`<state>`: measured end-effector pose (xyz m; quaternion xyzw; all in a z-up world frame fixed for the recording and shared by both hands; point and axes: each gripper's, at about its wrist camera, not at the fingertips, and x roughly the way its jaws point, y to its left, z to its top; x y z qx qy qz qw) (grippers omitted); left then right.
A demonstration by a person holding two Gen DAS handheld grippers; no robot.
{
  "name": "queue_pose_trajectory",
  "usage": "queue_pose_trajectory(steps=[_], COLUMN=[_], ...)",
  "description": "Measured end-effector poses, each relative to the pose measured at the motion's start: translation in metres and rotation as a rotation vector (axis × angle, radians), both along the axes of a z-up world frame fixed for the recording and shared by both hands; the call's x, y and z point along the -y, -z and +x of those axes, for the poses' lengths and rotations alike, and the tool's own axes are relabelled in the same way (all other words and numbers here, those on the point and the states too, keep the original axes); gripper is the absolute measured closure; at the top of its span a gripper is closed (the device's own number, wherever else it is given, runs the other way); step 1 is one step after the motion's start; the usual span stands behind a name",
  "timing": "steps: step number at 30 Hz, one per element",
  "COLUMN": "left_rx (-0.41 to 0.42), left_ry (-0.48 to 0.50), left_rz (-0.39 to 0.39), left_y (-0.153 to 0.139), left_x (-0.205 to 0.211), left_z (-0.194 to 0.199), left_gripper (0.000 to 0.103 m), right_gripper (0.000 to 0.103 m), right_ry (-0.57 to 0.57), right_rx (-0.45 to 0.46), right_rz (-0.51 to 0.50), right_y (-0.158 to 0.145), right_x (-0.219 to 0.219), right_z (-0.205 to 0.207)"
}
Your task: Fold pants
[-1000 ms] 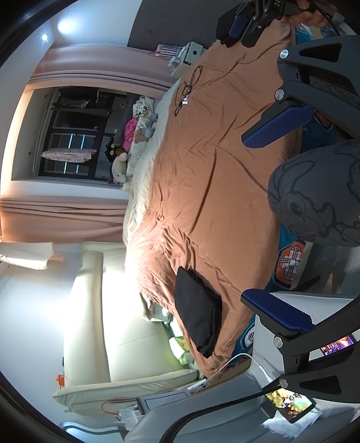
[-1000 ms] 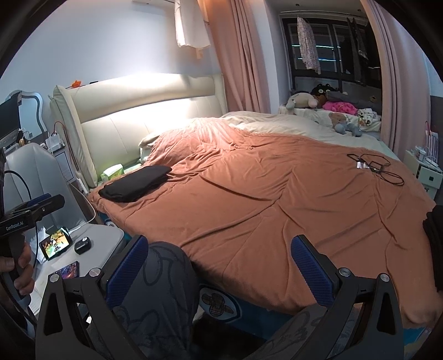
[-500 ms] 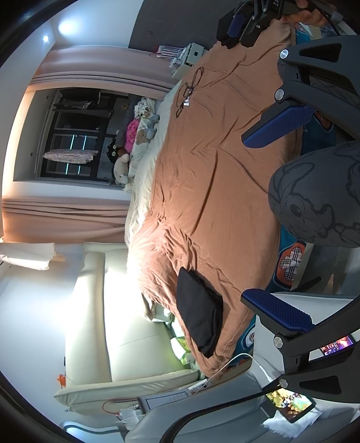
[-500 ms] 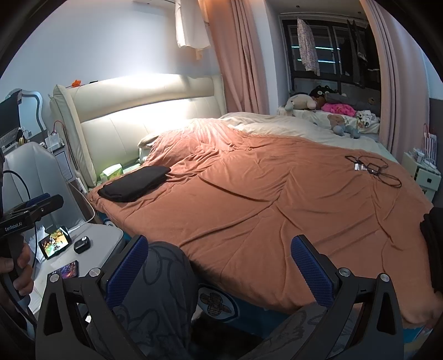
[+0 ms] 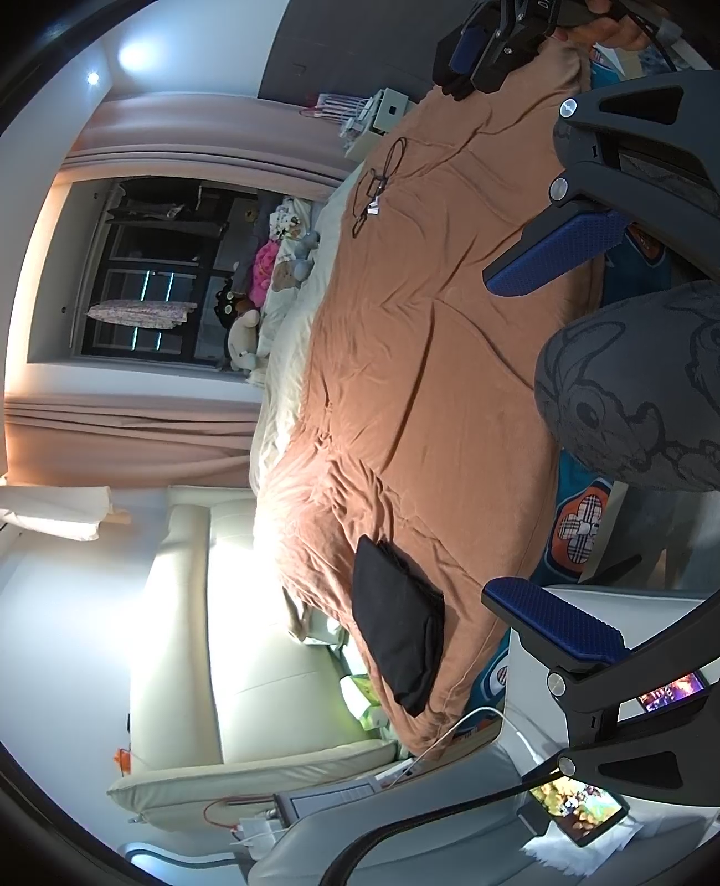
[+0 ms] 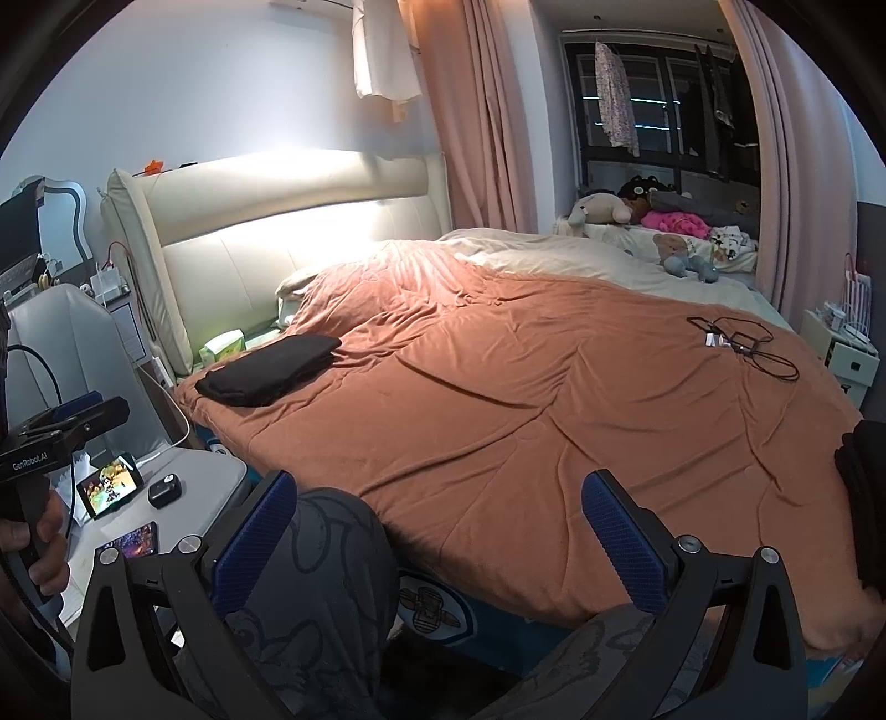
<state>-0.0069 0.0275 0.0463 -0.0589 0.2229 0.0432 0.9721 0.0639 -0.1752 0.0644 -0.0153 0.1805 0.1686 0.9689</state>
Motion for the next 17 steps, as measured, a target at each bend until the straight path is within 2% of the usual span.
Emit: queue_pose_trajectory(steps=[17], left_rx=[0.024], left_ry=[0.025], left_rz=[-0.006], left_y=[-0.015], left_x=[0.007], left_z=[-0.007], left_gripper=[0.000], right_gripper=[0.000], right_ry=[0.010], right_rx=[0.013], right_rz=[-0.017], right_y=[-0.011], right_x=[-0.007], right_z=[-0.003])
